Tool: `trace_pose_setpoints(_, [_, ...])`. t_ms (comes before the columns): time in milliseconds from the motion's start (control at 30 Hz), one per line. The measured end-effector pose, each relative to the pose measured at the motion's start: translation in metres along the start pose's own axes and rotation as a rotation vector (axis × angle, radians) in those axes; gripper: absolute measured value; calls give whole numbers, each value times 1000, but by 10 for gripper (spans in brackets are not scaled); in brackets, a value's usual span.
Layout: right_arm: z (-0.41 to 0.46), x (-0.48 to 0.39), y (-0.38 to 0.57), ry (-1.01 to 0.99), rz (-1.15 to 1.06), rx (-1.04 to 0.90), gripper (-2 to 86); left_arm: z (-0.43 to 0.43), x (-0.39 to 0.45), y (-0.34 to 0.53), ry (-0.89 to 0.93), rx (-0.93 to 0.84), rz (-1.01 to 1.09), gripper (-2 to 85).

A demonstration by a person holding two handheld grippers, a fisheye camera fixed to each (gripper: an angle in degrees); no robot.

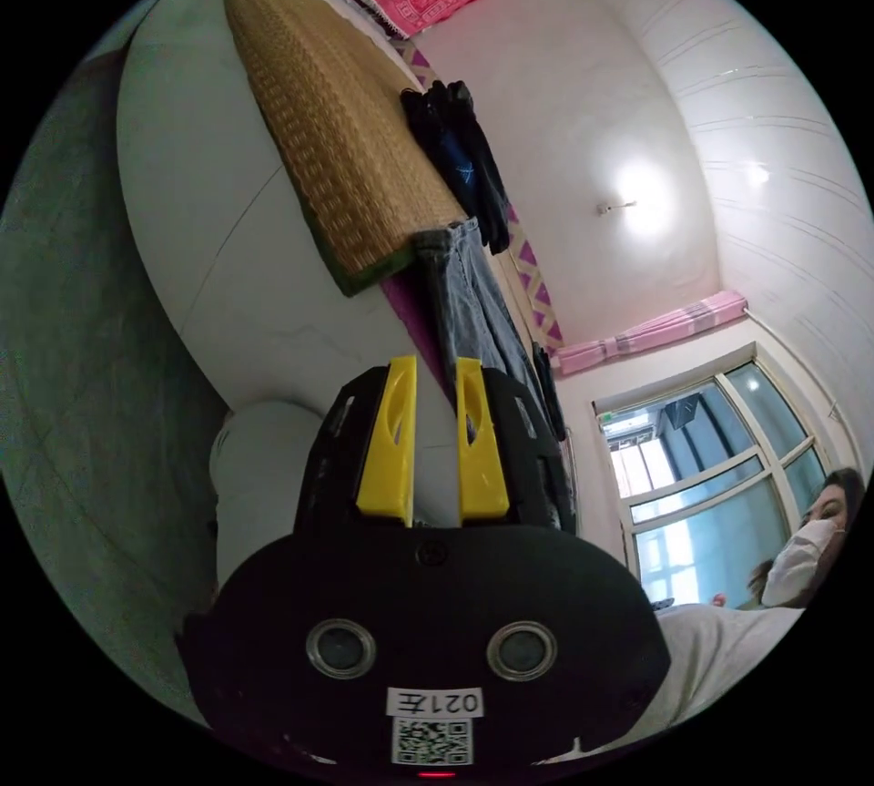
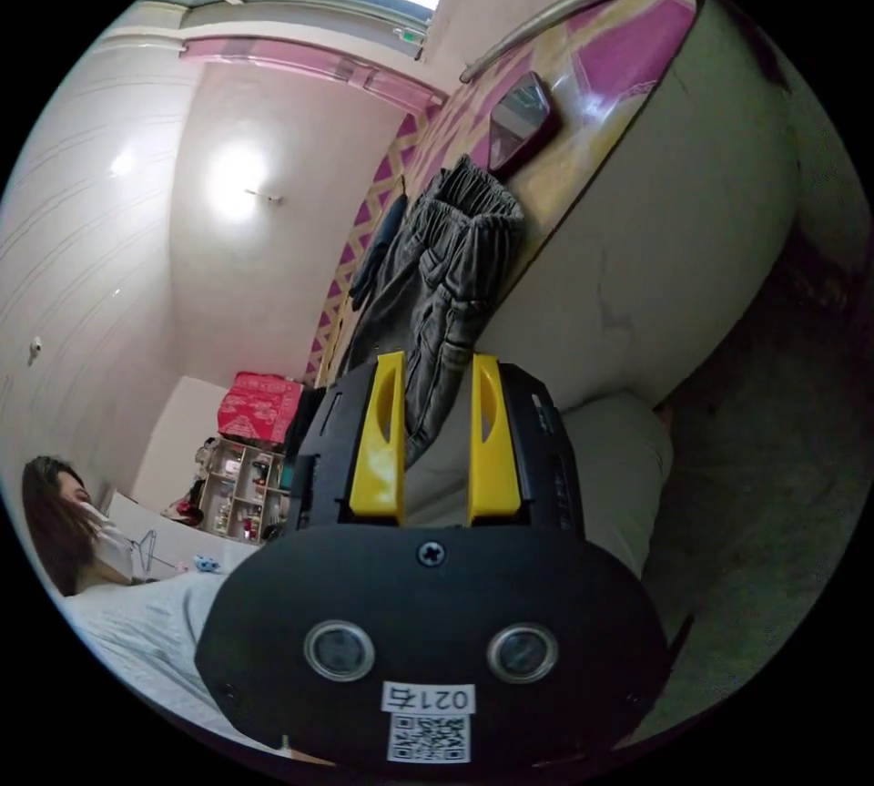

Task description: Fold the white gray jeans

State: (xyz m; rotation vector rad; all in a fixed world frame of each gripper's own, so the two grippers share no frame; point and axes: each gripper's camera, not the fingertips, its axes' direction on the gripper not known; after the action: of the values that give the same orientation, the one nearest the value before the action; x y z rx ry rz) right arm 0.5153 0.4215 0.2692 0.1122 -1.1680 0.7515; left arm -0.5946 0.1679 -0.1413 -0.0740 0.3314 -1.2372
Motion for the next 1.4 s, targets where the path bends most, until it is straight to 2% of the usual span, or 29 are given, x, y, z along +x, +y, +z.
trace_pose_setpoints(167, [15, -4, 0, -26, 5, -13, 107, 11, 17, -10, 23, -21, 84, 71])
trace_pose_setpoints(233, [21, -5, 0, -21, 6, -23, 108, 19, 18, -18, -24, -35, 62, 76])
trace_pose_setpoints(367, [35, -1, 1, -55, 41, -42, 106, 40, 13, -27, -6, -93, 32, 82])
trace_pose_setpoints(500, [52, -6, 6, -78, 44, -76, 85, 64, 20, -29, -13, -137, 73, 6])
trace_pose_setpoints(600, [57, -20, 8, -77, 18, -55, 23, 75, 28, -32, -12, -153, 119, -6])
trace_pose_setpoints(800, [76, -100, -43, -184, -180, -65, 3, 103, 91, -67, -18, -207, 303, -10])
trace_pose_setpoints(933, [126, -171, -115, -227, -313, -85, 1, 150, 155, -111, -37, -243, 437, -10])
trace_pose_setpoints(1167, [309, -208, -230, -14, -286, -165, 21, 301, 196, -173, -191, -328, 423, -4])
trace_pose_setpoints(1233, [350, -199, -243, 72, -239, -185, 48, 363, 182, -182, -323, -388, 394, 13])
trace_pose_setpoints(1333, [382, -196, -241, 200, -248, -202, 80, 391, 167, -182, -404, -354, 440, 34])
trace_pose_setpoints(1400, [389, -208, -226, 200, -334, -231, 82, 383, 164, -178, -400, -305, 483, 34])
